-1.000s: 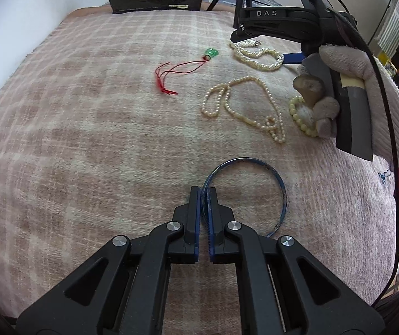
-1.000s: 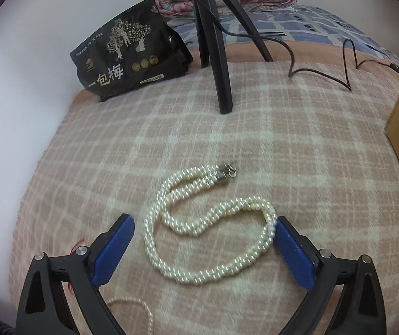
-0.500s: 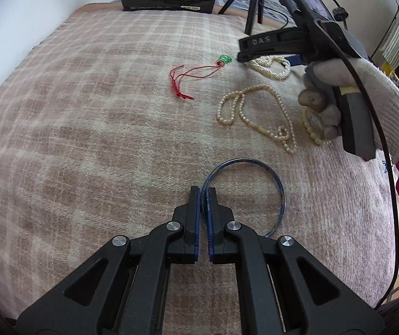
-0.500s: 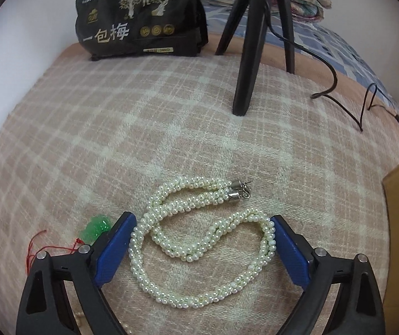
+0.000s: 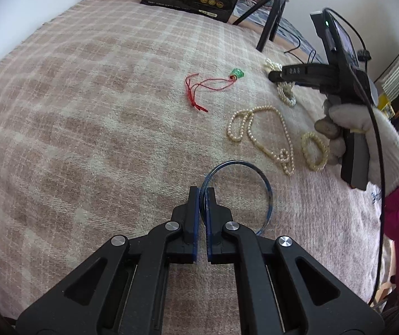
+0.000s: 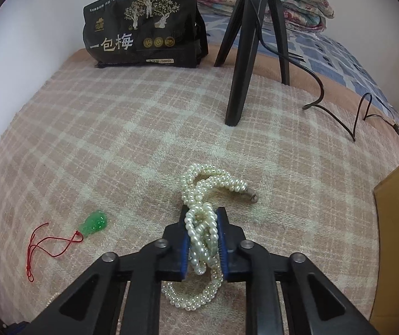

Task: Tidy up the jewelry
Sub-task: 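Close the right tool on the twisted white pearl necklace while left tool holds the bangle, then lift the pearl necklace with the right tool toward the box while left tool carries the bangle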

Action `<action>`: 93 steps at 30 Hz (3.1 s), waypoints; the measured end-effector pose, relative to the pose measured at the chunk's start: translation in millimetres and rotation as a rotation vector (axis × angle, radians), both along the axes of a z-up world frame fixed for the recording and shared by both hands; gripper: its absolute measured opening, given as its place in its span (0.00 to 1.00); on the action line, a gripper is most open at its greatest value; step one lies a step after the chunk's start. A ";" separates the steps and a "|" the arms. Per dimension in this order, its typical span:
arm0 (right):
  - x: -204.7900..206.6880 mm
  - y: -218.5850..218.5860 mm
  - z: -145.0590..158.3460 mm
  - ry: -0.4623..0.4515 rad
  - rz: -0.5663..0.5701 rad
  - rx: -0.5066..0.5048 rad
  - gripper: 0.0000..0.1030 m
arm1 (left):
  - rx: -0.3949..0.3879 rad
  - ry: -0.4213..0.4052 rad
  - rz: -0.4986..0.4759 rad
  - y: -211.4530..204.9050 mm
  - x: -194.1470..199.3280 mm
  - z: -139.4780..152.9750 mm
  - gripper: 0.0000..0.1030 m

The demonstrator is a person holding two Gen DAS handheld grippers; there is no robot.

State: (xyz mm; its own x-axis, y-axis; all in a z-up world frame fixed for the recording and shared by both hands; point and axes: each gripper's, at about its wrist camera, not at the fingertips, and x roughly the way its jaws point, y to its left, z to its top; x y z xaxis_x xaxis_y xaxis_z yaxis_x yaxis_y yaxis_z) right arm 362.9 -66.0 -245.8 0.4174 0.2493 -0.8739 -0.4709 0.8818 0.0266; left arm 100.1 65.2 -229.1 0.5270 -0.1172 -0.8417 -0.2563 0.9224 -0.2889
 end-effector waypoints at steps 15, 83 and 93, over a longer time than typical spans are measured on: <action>-16.0 -21.6 24.9 -0.051 -0.007 0.130 0.09 | 0.010 -0.085 -0.013 -5.8 -1.1 28.2 0.02; -38.1 -297.7 141.6 -0.301 -0.268 0.221 0.09 | -0.021 -0.394 -0.406 -279.1 102.6 143.6 0.01; -17.7 -322.1 114.9 -0.245 -0.304 0.248 0.09 | -0.089 -0.307 -0.392 -302.6 135.4 109.6 0.01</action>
State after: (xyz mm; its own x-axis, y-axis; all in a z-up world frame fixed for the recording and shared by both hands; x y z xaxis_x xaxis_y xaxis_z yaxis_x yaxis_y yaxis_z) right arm 345.2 -388.2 -130.8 0.6910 0.2726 -0.6695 -0.2109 0.9619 0.1739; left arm 235.5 -237.4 -119.5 0.6508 -0.4200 -0.6325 0.2136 0.9007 -0.3783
